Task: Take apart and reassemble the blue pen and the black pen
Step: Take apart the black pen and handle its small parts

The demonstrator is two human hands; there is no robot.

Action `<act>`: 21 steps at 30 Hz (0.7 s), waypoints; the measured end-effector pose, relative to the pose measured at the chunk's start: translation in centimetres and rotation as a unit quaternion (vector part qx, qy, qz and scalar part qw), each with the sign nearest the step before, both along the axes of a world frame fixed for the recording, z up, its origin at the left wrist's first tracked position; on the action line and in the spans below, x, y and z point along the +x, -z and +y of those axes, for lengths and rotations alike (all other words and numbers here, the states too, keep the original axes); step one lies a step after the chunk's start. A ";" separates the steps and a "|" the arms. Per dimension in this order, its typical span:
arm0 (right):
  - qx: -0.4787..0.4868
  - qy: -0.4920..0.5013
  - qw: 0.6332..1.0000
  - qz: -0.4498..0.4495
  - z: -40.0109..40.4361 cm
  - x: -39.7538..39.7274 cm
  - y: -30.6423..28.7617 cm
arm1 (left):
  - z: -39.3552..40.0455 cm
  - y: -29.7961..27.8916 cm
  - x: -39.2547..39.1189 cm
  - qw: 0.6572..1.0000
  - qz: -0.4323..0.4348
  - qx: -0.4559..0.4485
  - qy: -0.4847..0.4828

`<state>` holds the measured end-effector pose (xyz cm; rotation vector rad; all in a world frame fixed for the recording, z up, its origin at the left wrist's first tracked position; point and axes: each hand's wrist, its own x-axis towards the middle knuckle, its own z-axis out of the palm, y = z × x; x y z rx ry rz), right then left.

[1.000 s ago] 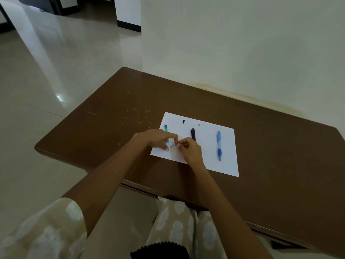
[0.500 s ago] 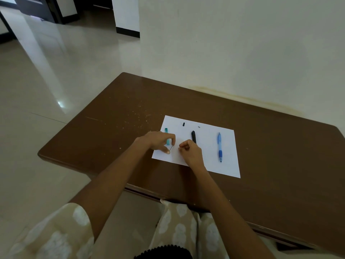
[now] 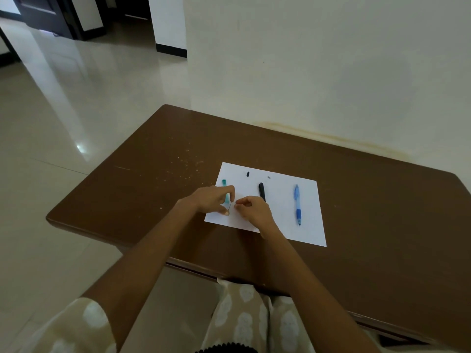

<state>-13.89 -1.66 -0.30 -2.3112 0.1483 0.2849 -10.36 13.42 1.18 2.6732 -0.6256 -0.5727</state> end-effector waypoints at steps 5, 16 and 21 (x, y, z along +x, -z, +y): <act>-0.003 0.012 1.000 0.026 1.0 0.5 -0.2 | 0.3 0.2 -0.5 1.000 -0.021 -0.022 -0.003; 0.090 0.113 0.989 -0.009 0.7 -0.2 -0.8 | 0.5 -0.2 -1.9 0.993 -0.022 -0.093 -0.063; 0.280 0.318 0.897 -0.125 -3.5 -1.9 -2.1 | -2.9 -1.1 -2.4 0.938 -0.097 -0.248 -0.224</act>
